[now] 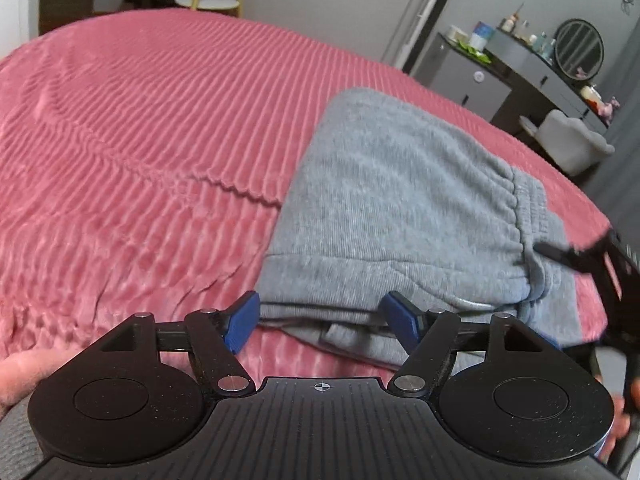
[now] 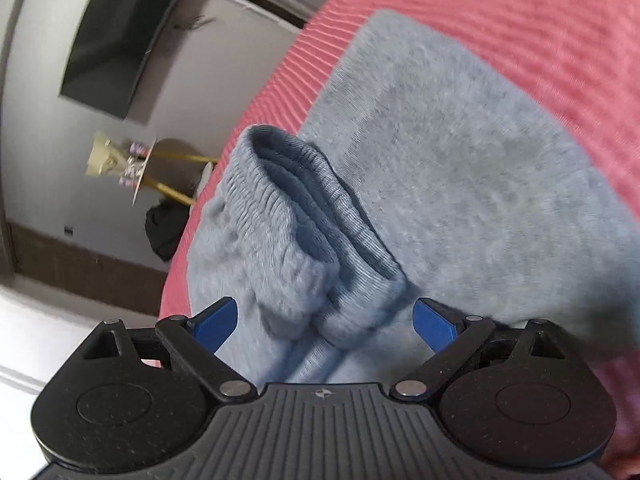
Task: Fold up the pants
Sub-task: 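Grasp the folded leg cuffs with the right gripper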
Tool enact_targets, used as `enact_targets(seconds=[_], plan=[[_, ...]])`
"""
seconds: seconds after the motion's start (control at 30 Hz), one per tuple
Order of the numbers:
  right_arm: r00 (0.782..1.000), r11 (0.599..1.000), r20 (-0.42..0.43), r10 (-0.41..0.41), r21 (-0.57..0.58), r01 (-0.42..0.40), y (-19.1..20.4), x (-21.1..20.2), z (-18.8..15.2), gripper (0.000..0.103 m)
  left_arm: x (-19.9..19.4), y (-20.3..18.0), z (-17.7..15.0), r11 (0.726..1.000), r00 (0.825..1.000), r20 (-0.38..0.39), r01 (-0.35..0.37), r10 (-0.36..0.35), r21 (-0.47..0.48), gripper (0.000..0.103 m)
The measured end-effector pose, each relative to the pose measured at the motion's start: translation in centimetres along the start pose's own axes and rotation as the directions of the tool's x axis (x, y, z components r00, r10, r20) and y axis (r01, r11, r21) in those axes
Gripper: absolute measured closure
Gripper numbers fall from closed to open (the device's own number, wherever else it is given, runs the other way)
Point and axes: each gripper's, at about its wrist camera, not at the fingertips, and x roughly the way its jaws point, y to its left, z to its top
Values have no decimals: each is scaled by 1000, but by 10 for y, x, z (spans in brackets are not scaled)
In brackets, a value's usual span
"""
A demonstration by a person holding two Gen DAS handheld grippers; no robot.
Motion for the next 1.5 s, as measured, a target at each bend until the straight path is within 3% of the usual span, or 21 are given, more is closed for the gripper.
enact_targets(seconds=[0.03, 0.1, 0.13, 0.2, 0.27, 0.33, 0.4, 0.47, 0.63, 0.73, 0.87, 1.13, 1.5], plan=[[1000, 1000, 2, 9, 9, -9, 2, 5, 1, 11, 2, 2, 0, 1000, 1000, -12, 7, -7, -8, 28], [1000, 1000, -6, -16, 16, 16, 9, 13, 3, 36, -2, -5, -1, 1000, 1000, -13, 24, -24, -19, 28], [1000, 1000, -6, -7, 6, 7, 12, 15, 2, 42, -2, -7, 0, 999, 999, -18, 35, -35, -24, 28], [1000, 1000, 7, 8, -19, -8, 15, 13, 0, 41, 1, -5, -1, 998, 998, -41, 45, -46, -32, 28], [1000, 1000, -7, 6, -22, -6, 17, 20, -3, 32, 6, -4, -1, 999, 996, -74, 38, -41, -36, 28], [1000, 999, -22, -21, -40, 20, 23, 27, -6, 30, 13, -4, -1, 999, 994, -104, 14, -17, -34, 29], [998, 992, -16, -57, -112, 55, 42, 29, -9, 45, 15, -5, -2, 1000, 995, -102, -6, 3, -28, 29], [999, 979, 20, -35, -199, 39, 67, 23, -13, 56, 17, -6, -2, 1000, 995, -95, -23, 21, -18, 29], [988, 956, 81, 133, -273, -106, 114, -16, -11, 59, 24, -4, 1, 997, 993, -102, -68, 63, -38, 31], [975, 944, 127, 180, -302, -135, 117, -44, -7, 59, 22, -2, 2, 996, 995, -76, -70, 66, -53, 42], [975, 953, 178, 135, -293, -78, 98, -69, 4, 59, 19, 1, 4, 997, 998, -49, -33, 30, -69, 56], [980, 965, 190, 50, -264, 2, 64, -77, 7, 59, 21, -4, 4, 998, 997, -52, -57, 55, -33, 56], [982, 965, 190, 9, -260, 42, 45, -82, 2, 59, 19, -7, 3, 998, 997, -55, -62, 61, -28, 54]])
